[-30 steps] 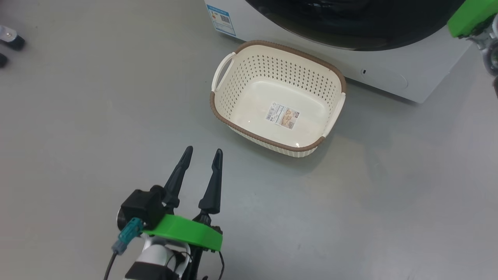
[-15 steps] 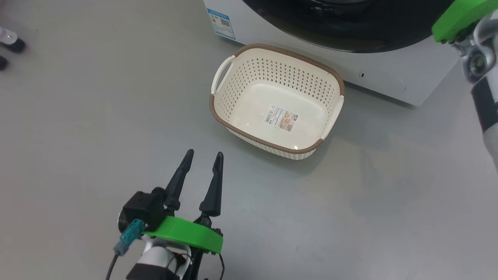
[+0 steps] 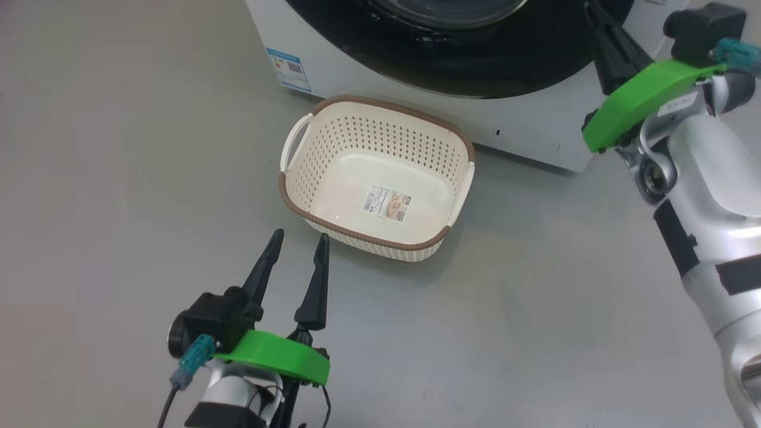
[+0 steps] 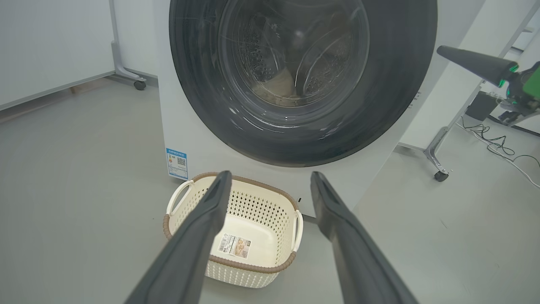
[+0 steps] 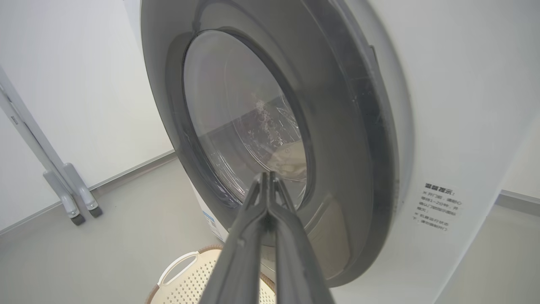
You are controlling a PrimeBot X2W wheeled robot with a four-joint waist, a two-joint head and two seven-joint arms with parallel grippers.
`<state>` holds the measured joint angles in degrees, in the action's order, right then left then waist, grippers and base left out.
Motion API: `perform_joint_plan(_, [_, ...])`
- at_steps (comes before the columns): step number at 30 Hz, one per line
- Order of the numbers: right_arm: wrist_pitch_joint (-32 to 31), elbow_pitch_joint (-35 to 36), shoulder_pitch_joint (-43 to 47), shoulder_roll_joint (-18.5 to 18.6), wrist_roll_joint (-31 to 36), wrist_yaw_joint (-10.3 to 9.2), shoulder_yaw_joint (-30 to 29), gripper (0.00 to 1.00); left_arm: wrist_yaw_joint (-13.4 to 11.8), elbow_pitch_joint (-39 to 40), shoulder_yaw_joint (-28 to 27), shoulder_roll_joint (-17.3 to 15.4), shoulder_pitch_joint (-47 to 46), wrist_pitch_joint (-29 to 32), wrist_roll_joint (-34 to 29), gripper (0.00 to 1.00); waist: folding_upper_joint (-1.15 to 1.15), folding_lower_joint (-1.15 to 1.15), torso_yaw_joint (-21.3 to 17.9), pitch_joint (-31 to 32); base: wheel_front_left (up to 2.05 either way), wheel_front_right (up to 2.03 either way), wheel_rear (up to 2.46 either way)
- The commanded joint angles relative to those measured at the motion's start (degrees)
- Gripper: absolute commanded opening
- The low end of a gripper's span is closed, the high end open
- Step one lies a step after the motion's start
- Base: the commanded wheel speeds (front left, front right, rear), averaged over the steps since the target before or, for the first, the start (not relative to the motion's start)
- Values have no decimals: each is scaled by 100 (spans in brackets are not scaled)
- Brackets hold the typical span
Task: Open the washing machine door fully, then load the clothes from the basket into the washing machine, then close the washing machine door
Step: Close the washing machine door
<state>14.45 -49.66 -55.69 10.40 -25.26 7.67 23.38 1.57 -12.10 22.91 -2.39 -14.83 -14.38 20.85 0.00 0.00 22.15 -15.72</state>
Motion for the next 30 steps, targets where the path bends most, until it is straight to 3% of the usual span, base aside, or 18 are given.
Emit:
perform_joint_plan(1, [54,307,112,-19,25,-19,23,0,39,130,-232,-49,-24,-62,-62,100,0,0,-145,153,0,0,0])
perform_joint_plan(6, [54,989,826,105,344,-19,-313,0,78,36,-336,-49,10,-62,-150,100,0,0,-387,386,0,0,0])
perform_joint_plan(7, [54,1125,984,110,461,-19,-421,7,88,8,-351,-50,21,-62,-171,100,0,0,-440,436,0,0,0])
perform_joint_plan(8, [54,1265,1147,91,571,-19,-535,34,94,-17,-365,-51,32,-62,-189,100,0,0,-491,478,0,0,0])
perform_joint_plan(10, [54,1492,1491,21,742,-19,-774,79,110,-71,-386,-55,52,-62,-218,100,0,0,-578,573,0,0,0])
perform_joint_plan(11, [54,1610,1640,-12,832,-19,-926,96,120,-93,-398,-59,56,-62,-227,100,0,0,-623,607,0,0,0])
perform_joint_plan(12, [54,1705,1790,-53,919,-19,-1041,100,129,-114,-416,-62,60,-62,-230,100,0,0,-669,645,0,0,0])
perform_joint_plan(24, [54,2585,3437,-456,1628,-19,-2369,100,156,-365,-533,-208,256,-62,-247,100,0,0,-1204,1150,0,0,0])
perform_joint_plan(30, [55,2878,4054,-520,1782,-19,-2762,100,132,-380,-554,-247,345,-62,-222,100,0,0,-1338,1251,0,0,0])
